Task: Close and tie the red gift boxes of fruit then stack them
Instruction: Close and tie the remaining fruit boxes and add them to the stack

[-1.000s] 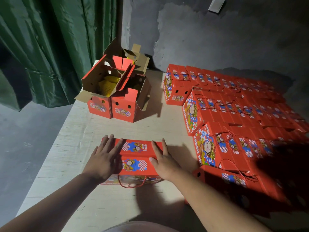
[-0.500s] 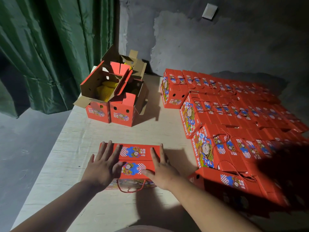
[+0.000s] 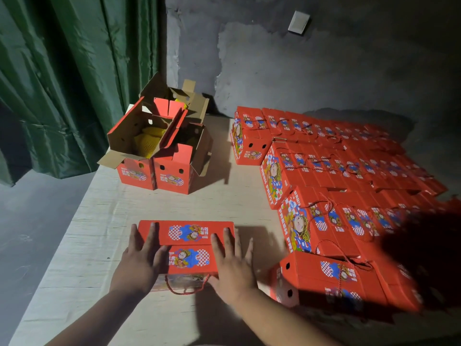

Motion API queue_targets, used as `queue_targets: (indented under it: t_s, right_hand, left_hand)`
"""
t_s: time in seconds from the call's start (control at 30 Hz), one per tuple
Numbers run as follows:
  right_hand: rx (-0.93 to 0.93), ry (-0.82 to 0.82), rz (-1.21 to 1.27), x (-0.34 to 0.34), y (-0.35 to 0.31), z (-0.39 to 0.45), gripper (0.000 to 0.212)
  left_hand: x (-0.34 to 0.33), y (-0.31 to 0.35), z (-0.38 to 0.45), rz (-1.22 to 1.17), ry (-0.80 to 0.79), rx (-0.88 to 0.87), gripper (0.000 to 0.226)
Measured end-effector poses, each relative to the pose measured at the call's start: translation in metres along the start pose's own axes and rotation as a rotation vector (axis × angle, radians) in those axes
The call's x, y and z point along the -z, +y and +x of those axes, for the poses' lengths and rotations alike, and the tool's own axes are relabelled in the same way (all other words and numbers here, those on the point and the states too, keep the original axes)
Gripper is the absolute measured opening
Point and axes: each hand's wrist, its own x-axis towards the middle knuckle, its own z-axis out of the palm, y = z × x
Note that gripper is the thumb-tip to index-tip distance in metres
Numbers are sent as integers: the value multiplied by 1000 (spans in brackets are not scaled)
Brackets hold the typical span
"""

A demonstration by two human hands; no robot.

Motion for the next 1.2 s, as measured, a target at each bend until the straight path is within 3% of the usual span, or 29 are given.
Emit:
queue_targets:
  t_s: [0.2, 0.33, 0.57, 0.8, 0.9, 1.03, 1.2]
  right_hand:
    - [104, 44, 140, 5, -27, 3, 91]
    - [9, 72, 308, 21, -25, 23, 70]
    - [-191, -211, 409, 66, 7, 92, 63]
    - [-128, -364, 490, 73, -6, 122, 57]
    - [-63, -313, 650, 69, -22, 122, 57]
    - [-90, -88, 812, 70, -29, 121, 46]
    - [-102, -61, 981, 88, -23, 115, 17]
  left_hand:
    - [0, -6, 2, -10, 18, -25, 70]
    - [2, -10, 8, -71, -15, -37, 74]
    - [5, -17, -3, -116, -43, -128, 82]
    - [6, -21, -34, -350, -72, -18, 84]
    - [7, -24, -35, -385, -73, -28, 85]
    - [7, -23, -33, -385, -81, -37, 86]
    - [8, -26, -34, -387, -101, -86, 103]
